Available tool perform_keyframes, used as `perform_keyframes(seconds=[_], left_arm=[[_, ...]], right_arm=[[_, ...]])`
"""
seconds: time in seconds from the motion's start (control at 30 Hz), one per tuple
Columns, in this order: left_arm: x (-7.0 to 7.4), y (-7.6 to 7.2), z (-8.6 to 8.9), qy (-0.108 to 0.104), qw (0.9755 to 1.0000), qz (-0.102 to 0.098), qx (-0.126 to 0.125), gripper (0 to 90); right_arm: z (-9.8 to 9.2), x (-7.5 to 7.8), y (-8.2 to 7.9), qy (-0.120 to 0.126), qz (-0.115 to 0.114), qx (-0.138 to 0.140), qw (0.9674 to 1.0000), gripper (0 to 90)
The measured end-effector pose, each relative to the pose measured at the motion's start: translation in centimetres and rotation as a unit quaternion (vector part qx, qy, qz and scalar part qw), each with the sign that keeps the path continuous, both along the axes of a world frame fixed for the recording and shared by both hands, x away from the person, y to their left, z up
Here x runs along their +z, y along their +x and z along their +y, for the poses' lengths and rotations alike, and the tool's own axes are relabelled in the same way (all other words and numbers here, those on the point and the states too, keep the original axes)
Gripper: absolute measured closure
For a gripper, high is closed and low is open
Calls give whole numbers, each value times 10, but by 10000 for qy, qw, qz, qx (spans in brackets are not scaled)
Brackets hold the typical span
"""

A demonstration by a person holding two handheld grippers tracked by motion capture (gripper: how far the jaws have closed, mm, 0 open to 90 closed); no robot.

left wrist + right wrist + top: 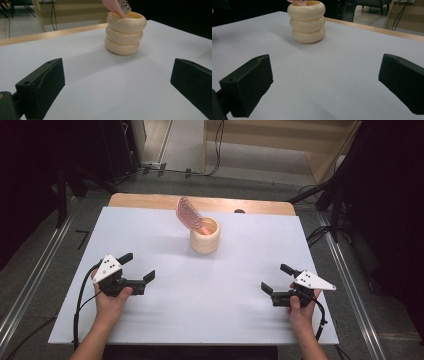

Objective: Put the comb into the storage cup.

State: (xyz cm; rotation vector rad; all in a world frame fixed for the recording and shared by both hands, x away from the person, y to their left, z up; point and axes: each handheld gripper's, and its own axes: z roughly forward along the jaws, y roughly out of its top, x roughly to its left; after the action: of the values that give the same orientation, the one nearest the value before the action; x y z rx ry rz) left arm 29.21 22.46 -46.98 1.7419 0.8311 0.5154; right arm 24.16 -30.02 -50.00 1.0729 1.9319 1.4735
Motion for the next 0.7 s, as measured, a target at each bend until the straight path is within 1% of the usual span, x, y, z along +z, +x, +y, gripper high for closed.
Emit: perform_keyframes(seconds=[0.2,0.33,0.4,0.47,0.53,0.7], left_arm=[[-1,-5,10,-13,10000,-13,63,0],[-3,-9,17,44,9999,5,102,0],[-3,-11,21,21,9999,-11,118,0],[-4,-13,26,28,9999,-3,150,0],[-5,-15,30,-8,9998,17,193,0],[-7,-20,41,11,9996,12,287,0]], right_arm=[[0,0,0,-1,-4,-10,10000,0],[0,0,0,-1,-5,-11,10000,0],[0,0,0,-5,-1,-20,10000,0],[-1,0,0,-5,-17,-19,10000,0],[-1,0,0,-4,-16,-20,10000,0],[-1,0,0,-18,-21,-20,10000,0]])
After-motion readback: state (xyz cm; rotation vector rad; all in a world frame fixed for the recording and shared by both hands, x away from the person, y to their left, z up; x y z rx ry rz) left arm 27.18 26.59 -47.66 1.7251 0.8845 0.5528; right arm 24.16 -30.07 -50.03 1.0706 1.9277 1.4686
